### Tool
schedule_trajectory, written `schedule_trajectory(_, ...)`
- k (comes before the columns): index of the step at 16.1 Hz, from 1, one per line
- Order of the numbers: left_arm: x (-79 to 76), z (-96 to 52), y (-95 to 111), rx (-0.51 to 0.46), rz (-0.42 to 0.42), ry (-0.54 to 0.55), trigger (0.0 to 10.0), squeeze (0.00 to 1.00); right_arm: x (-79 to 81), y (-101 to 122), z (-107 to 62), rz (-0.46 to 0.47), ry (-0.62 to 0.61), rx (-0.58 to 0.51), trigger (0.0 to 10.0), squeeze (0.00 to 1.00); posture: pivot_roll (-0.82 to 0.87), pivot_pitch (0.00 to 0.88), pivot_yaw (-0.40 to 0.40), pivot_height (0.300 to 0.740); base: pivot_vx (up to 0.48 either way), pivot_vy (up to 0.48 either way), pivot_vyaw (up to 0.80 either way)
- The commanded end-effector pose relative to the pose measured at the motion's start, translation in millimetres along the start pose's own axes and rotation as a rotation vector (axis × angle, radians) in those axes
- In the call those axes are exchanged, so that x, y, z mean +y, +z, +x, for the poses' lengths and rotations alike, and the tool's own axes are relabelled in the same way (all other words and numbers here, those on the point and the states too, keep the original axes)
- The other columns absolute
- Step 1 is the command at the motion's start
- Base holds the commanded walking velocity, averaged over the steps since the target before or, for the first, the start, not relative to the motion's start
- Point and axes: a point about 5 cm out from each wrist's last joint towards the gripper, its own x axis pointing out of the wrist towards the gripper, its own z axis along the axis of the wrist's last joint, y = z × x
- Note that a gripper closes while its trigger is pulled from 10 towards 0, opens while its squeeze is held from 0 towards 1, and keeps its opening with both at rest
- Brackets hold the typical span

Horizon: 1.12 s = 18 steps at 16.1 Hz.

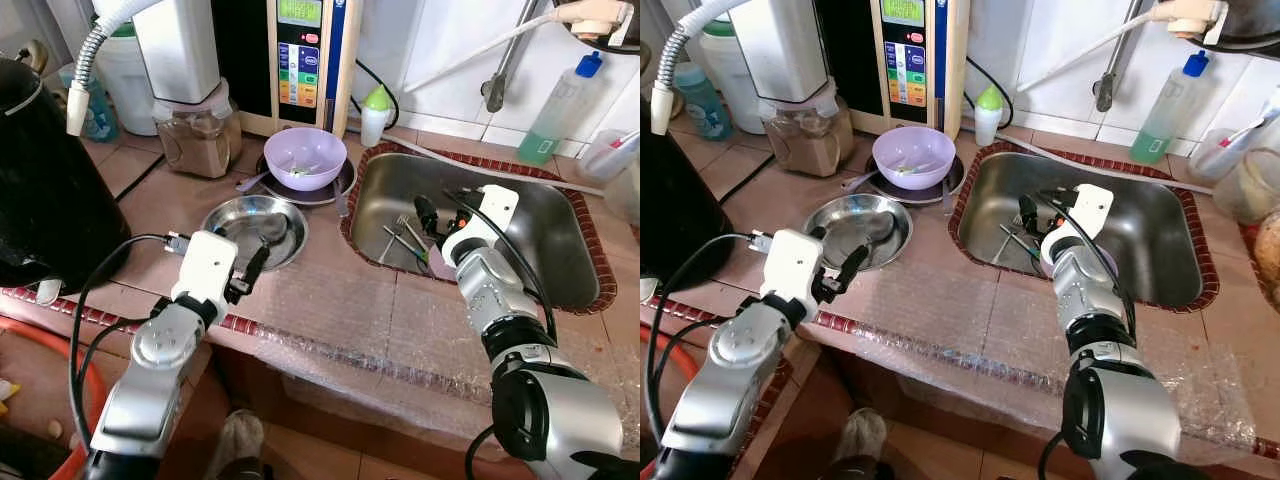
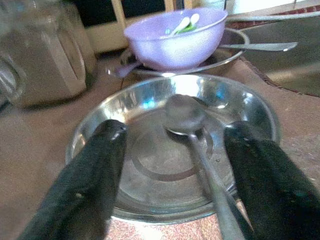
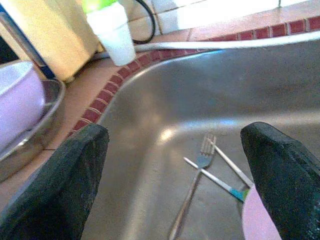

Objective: Kitchen organization

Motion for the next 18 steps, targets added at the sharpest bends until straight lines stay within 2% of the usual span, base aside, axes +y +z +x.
schedule_trajectory(1, 4.1, 6.7, -2, 0.035, -0.003, -0.001, 10.0, 1.0, 3.3, -1, -1.2, -0.013, 0.037, 0.003, 10.0, 0.08, 0.05, 0.0, -0.018, 0.74, 0.0, 0.0, 0.0)
schedule_trajectory(2, 5.6, 9.7, -1, 0.035, -0.003, -0.001, 10.0, 1.0, 4.2, -3, -2.5, -0.019, 0.049, 0.007, 10.0, 0.0, 0.04, 0.0, -0.014, 0.74, 0.0, 0.0, 0.0)
schedule_trajectory(5, 10.0, 22.9, 4, 0.039, -0.023, -0.006, 10.0, 1.0, 11.7, -13, -9.0, -0.057, 0.112, 0.02, 10.0, 0.0, 0.02, 0.0, -0.001, 0.74, 0.0, 0.0, 0.0)
schedule_trajectory(7, 9.9, 30.1, 7, 0.054, -0.012, -0.035, 10.0, 0.37, 16.4, -18, -13.6, -0.078, 0.142, 0.023, 10.0, 0.0, 0.01, 0.0, 0.007, 0.74, 0.0, 0.0, 0.0)
schedule_trajectory(8, 10.1, 32.3, 6, 0.083, -0.001, -0.05, 10.0, 0.0, 17.4, -19, -15.3, -0.081, 0.147, 0.025, 10.0, 0.0, 0.01, 0.0, 0.01, 0.74, 0.0, 0.0, 0.0)
schedule_trajectory(9, 12.1, 34.0, 4, 0.105, 0.01, -0.054, 4.7, 0.0, 18.4, -22, -17.8, -0.08, 0.15, 0.032, 10.0, 0.0, 0.0, 0.0, 0.014, 0.74, 0.0, 0.0, 0.0)
schedule_trajectory(10, 13.9, 34.6, 2, 0.124, 0.026, -0.051, 2.8, 0.0, 19.2, -23, -19.4, -0.082, 0.153, 0.034, 10.0, 0.0, 0.0, 0.0, 0.015, 0.74, 0.0, 0.0, 0.0)
schedule_trajectory(11, 16.5, 35.3, 0, 0.149, 0.022, -0.041, 0.0, 0.0, 20.0, -24, -20.8, -0.086, 0.156, 0.037, 10.0, 0.0, 0.0, 0.0, 0.015, 0.74, 0.0, 0.0, 0.0)
schedule_trajectory(14, 21.3, 33.2, -9, 0.222, 0.04, -0.048, 0.0, 0.0, 22.2, -21, -21.0, -0.091, 0.164, 0.04, 10.0, 0.0, 0.0, 0.0, 0.011, 0.74, 0.0, 0.0, 0.0)
schedule_trajectory(18, 21.5, 32.6, -9, 0.237, 0.044, -0.068, 0.0, 0.0, 25.3, -18, -19.6, -0.096, 0.171, 0.041, 10.0, 0.0, 0.01, 0.0, 0.008, 0.74, 0.0, 0.0, 0.0)
